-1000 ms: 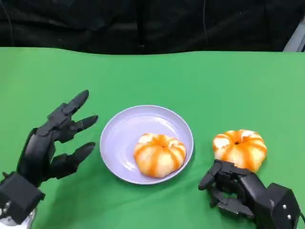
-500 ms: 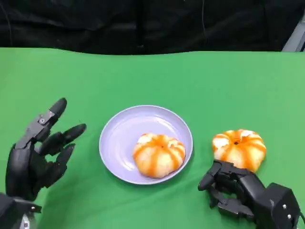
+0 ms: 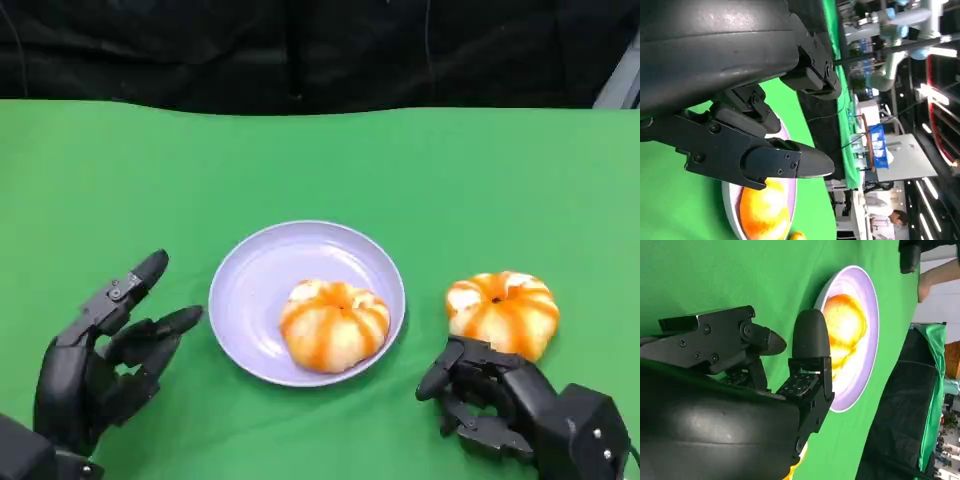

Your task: Grasp the bread from the table and place it into the plate.

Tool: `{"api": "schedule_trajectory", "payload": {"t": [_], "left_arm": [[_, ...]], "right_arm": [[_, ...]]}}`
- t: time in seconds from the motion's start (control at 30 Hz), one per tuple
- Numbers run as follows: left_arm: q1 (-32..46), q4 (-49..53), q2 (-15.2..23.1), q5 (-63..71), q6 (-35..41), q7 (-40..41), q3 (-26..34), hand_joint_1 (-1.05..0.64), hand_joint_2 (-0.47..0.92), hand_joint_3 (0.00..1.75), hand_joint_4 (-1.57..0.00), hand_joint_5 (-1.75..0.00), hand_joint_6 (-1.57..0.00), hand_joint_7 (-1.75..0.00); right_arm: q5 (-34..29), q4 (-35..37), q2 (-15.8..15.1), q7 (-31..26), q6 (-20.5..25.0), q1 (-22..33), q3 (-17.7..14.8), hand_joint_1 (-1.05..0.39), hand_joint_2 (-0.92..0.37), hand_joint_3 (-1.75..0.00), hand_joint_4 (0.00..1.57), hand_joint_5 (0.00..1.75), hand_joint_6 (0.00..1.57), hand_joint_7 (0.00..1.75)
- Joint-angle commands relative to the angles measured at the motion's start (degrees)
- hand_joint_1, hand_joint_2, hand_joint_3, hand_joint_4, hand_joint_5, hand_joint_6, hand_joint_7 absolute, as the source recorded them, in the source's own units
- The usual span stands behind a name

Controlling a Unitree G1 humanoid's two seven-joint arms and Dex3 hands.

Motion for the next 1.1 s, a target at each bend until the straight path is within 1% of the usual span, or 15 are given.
{"api": "schedule_trajectory", "payload": {"t": [0.03,0.17,0.3,0.4,0.47,0.5,0.53,0.67,0.73,0.83,0.9,0.93,1.0,1.03,1.1], "left_arm": [[0.4,0.8,0.7,-0.1,1.7,-0.9,0.6,-0.54,0.92,0.3,-0.91,-0.05,-0.55,-0.02],[0.5,0.7,0.5,-0.8,3.3,-1.8,1.4,-0.44,0.92,0.3,-0.92,-0.04,-0.57,-0.02],[0.4,0.5,0.0,-1.4,4.7,-1.7,2.4,-0.23,0.92,0.34,-0.93,-0.04,-0.61,-0.03],[0.7,0.6,0.4,1.1,3.6,1.8,1.9,-0.05,0.92,0.42,-0.93,-0.03,-0.73,-0.06],[0.8,0.6,0.6,2.5,3.2,3.7,1.6,-0.02,0.92,0.44,-0.93,-0.02,-0.76,-0.07],[0.9,0.8,1.0,4.2,2.3,5.6,1.2,0.07,0.9,0.5,-0.95,-0.03,-0.83,-0.07],[1.0,0.9,1.4,5.6,1.6,7.3,0.8,0.1,0.87,0.54,-0.97,-0.03,-0.87,-0.06],[1.3,1.6,3.6,14.1,-1.6,17.5,-1.6,0.14,0.81,0.62,-1.04,-0.04,-1.04,-0.07],[1.2,2.0,4.2,16.6,-1.9,21.2,-2.4,0.13,0.81,0.63,-1.08,-0.06,-1.11,-0.08],[1.2,2.2,4.6,18.5,-1.4,24.9,-3.3,0.13,0.82,0.62,-1.1,-0.06,-1.15,-0.07],[1.2,2.3,4.8,19.2,-0.6,27.0,-3.6,0.12,0.81,0.63,-1.24,-0.16,-1.3,-0.14],[1.1,2.3,4.9,19.4,-0.5,27.6,-3.8,0.12,0.78,0.69,-1.23,-0.29,-1.34,-0.16],[1.2,2.4,5.1,20.0,-0.7,28.9,-4.4,0.13,0.71,0.81,-1.09,-0.69,-1.37,-0.22],[1.2,2.4,5.2,20.2,-0.8,29.2,-4.7,0.14,0.68,0.86,-1.07,-0.79,-1.37,-0.25],[1.3,2.5,5.4,20.7,-0.9,30.1,-5.2,0.14,0.63,0.95,-1.04,-0.9,-1.36,-0.31]], "right_arm": [[0.1,0.3,-0.7,0.5,1.3,1.3,-0.2,0.03,-0.88,-0.64,0.67,1.74,0.72,1.34],[0.0,0.2,-0.8,0.4,1.3,1.3,-0.2,0.03,-0.88,-0.63,0.67,1.73,0.72,1.34],[-0.2,0.2,-0.9,0.3,1.2,1.4,-0.2,0.02,-0.88,-0.63,0.67,1.73,0.72,1.34],[-0.3,0.4,-0.9,0.2,0.9,1.4,-0.2,0.02,-0.89,-0.62,0.67,1.73,0.72,1.34],[-0.3,0.4,-0.9,0.2,0.9,1.4,-0.2,0.02,-0.89,-0.62,0.67,1.73,0.72,1.34],[-0.4,0.4,-0.9,0.1,0.9,1.3,-0.2,0.02,-0.89,-0.62,0.67,1.73,0.72,1.34],[-0.4,0.4,-0.9,0.0,0.9,1.3,-0.1,0.02,-0.89,-0.61,0.67,1.73,0.72,1.35],[-0.7,0.3,-1.0,-0.3,1.1,1.3,-0.1,0.02,-0.9,-0.61,0.67,1.72,0.71,1.35],[-0.6,0.3,-1.0,-0.2,1.2,1.3,-0.1,0.01,-0.9,-0.6,0.67,1.72,0.71,1.35],[-0.6,0.5,-1.1,-0.2,1.2,1.1,-0.1,0.01,-0.9,-0.6,0.67,1.72,0.71,1.35],[-0.7,0.5,-1.1,-0.3,1.4,1.0,-0.1,0.01,-0.9,-0.6,0.67,1.73,0.71,1.35],[-0.6,0.4,-1.0,-0.2,1.4,1.0,-0.1,0.01,-0.9,-0.6,0.67,1.73,0.71,1.35],[-0.7,0.6,-1.1,-0.3,1.1,1.0,-0.1,0.01,-0.9,-0.59,0.68,1.73,0.71,1.34],[-0.7,0.7,-1.1,-0.3,0.9,1.0,0.0,0.01,-0.9,-0.59,0.68,1.73,0.71,1.34],[-0.8,0.8,-1.1,-0.3,0.8,0.9,0.0,0.01,-0.9,-0.59,0.67,1.73,0.71,1.34]]}}
